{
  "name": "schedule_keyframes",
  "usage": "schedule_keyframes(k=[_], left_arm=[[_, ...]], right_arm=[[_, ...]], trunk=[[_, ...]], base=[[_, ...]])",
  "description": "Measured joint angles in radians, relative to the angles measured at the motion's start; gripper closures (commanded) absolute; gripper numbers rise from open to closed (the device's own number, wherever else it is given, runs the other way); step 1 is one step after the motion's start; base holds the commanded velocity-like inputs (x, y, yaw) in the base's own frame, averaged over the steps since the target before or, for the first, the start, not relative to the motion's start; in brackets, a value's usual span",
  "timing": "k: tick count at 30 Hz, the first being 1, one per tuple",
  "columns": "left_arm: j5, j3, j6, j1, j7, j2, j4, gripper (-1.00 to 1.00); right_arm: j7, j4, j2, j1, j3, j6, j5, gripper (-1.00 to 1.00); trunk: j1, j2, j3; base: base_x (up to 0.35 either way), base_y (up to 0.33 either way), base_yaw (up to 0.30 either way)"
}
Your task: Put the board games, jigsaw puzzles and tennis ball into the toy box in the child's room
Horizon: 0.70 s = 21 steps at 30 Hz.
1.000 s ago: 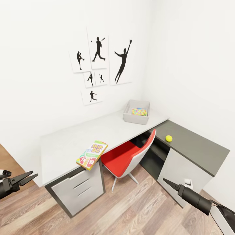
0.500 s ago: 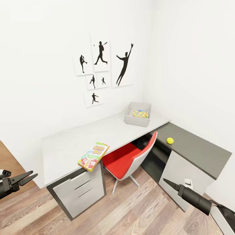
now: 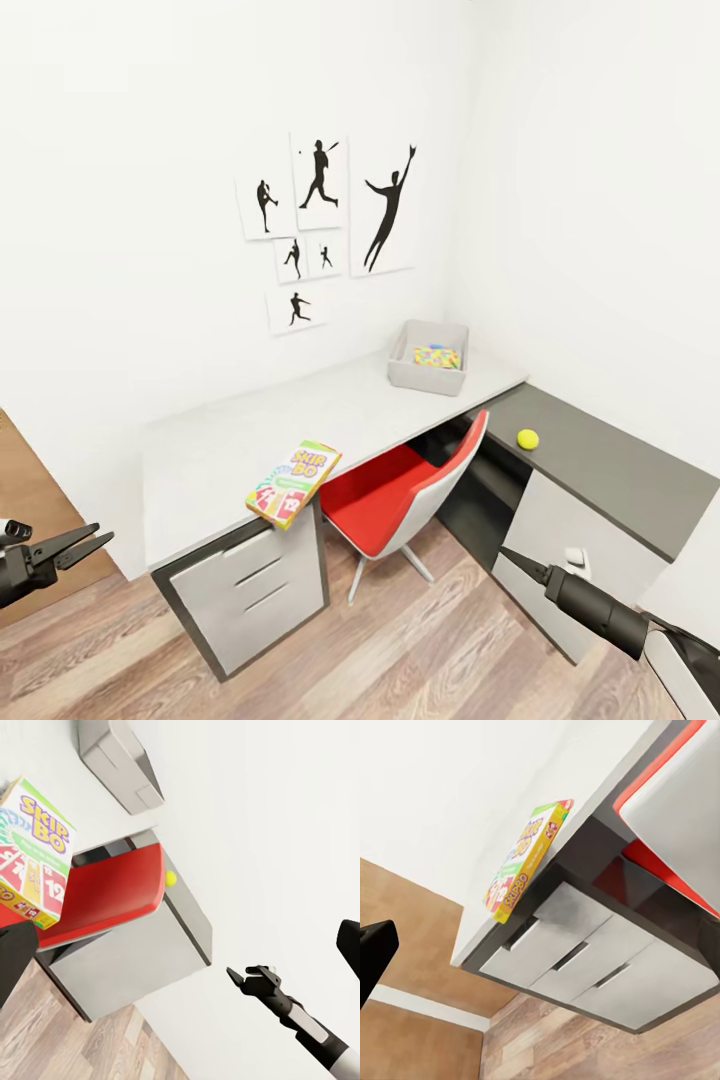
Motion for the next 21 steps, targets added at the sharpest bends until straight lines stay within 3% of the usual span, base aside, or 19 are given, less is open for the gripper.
schedule_keyframes(k=[21], left_arm=[[0.000, -0.002, -0.001, 0.000, 0.000, -0.003, -0.004, -1.00]], right_arm=[[0.000, 0.000, 0.000, 0.000, 0.000, 0.000, 0.001, -1.00]], trunk=[[0.000, 0.000, 0.034]], base=[[-0.010, 0.000, 0.065]])
